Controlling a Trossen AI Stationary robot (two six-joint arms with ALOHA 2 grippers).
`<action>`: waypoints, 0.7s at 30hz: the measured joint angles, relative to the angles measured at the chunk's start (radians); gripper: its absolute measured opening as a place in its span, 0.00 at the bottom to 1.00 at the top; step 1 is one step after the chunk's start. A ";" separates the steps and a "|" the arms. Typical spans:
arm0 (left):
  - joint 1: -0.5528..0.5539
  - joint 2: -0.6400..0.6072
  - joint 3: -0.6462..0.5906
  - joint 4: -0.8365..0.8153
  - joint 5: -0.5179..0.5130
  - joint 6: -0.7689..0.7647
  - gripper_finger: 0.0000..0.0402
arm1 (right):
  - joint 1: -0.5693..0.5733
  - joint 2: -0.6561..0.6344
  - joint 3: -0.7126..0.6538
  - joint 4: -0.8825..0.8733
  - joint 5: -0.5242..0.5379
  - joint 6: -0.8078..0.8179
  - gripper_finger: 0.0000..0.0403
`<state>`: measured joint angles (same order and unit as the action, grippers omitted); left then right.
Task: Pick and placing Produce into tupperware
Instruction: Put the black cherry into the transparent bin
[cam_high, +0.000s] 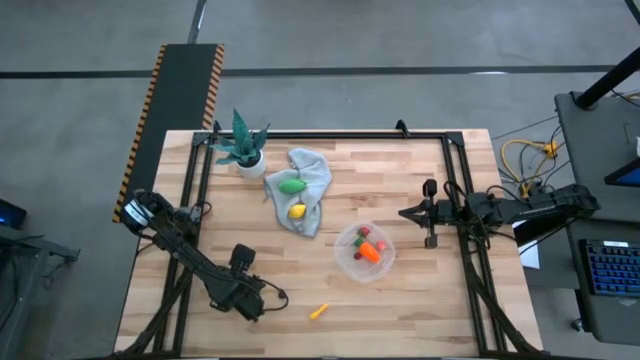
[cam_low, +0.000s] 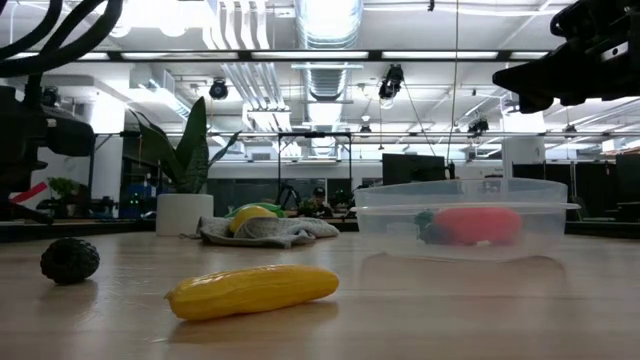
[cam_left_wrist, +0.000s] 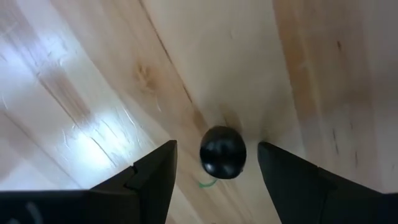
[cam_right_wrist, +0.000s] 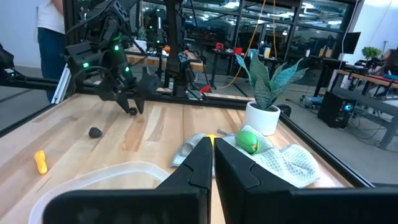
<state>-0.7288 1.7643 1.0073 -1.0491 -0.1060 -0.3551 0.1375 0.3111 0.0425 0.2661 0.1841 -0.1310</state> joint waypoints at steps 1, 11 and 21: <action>0.000 0.000 0.000 0.001 0.000 0.008 0.53 | 0.000 0.000 0.000 0.000 0.000 0.000 0.02; 0.001 0.001 -0.001 0.004 -0.001 0.023 0.53 | 0.000 0.000 0.000 0.000 0.000 0.000 0.02; 0.009 0.000 -0.035 0.044 0.028 0.026 0.35 | 0.000 0.000 0.000 0.000 0.000 0.000 0.02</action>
<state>-0.7200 1.7645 0.9722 -1.0049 -0.0778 -0.3289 0.1373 0.3111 0.0425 0.2664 0.1841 -0.1310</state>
